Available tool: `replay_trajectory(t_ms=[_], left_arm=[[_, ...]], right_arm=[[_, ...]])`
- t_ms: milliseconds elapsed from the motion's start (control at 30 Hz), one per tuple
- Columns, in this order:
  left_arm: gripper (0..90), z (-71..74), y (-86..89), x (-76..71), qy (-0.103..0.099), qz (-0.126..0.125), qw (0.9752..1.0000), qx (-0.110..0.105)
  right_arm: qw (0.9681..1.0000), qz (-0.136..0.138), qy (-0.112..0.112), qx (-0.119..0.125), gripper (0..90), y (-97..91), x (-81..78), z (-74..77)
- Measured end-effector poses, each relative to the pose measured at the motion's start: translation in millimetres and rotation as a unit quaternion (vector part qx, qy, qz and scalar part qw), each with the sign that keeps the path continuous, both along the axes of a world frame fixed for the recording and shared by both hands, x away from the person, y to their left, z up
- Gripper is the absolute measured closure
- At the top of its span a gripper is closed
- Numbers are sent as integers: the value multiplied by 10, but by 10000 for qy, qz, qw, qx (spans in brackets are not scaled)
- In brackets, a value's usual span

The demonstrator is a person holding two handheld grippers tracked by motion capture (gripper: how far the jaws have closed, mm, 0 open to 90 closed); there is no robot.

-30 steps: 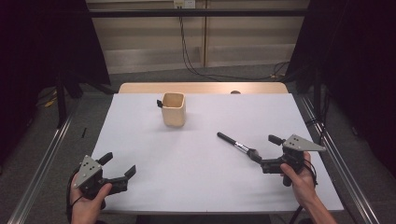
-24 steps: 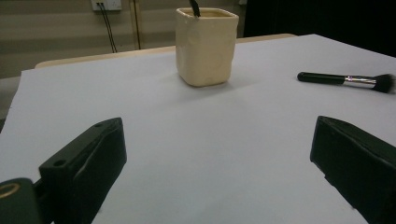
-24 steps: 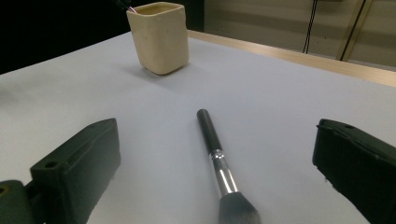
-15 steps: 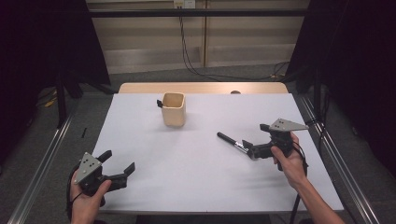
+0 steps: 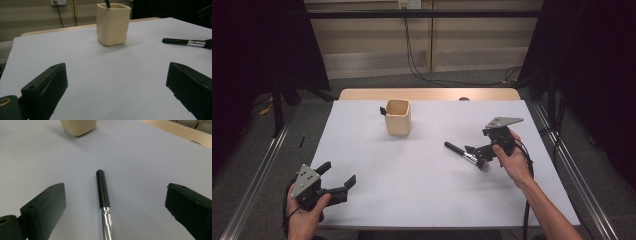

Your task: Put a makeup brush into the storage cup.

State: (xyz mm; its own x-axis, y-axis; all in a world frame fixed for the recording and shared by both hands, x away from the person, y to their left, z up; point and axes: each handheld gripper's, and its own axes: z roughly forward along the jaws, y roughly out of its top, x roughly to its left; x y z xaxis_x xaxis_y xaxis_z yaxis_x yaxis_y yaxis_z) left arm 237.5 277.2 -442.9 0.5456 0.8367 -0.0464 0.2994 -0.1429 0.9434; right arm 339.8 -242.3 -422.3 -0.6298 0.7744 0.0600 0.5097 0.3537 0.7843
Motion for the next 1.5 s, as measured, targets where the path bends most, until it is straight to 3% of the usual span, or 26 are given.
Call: replay_trajectory(t_ms=[300, 467, 633, 800, 933, 1200, 1367, 1500], left_arm=[[36, 3, 9, 5, 21, -21, 10000, 0], [36, -4, -1, 26, 37, -38, 10000, -41], [36, -2, 0, 22, 23, -43, 10000, -17], [36, 2, 8, 27, 29, -28, 10000, 9], [36, -2, 7, 33, 32, -18, 10000, 3], [36, -2, 15, 29, 39, -37, 10000, 46], [36, -7, 17, 32, 39, -35, 10000, 55], [36, -4, 16, 28, 42, -36, 10000, 55]], right_arm=[[9971, 206, 537, -504, 25, 97, 141, -27], [9945, 483, 687, -619, 25, 118, 184, -32], [9897, 633, 965, -845, 25, 149, 249, -30], [9830, 891, 1219, -1040, 36, 189, 316, -32], [9780, 940, 1382, -1249, 60, 227, 353, -30], [9621, 1118, 1759, -1760, 188, 300, 427, -15], [9543, 1157, 1972, -1923, 258, 330, 460, -34], [9462, 1192, 2167, -2088, 306, 347, 497, -59]])
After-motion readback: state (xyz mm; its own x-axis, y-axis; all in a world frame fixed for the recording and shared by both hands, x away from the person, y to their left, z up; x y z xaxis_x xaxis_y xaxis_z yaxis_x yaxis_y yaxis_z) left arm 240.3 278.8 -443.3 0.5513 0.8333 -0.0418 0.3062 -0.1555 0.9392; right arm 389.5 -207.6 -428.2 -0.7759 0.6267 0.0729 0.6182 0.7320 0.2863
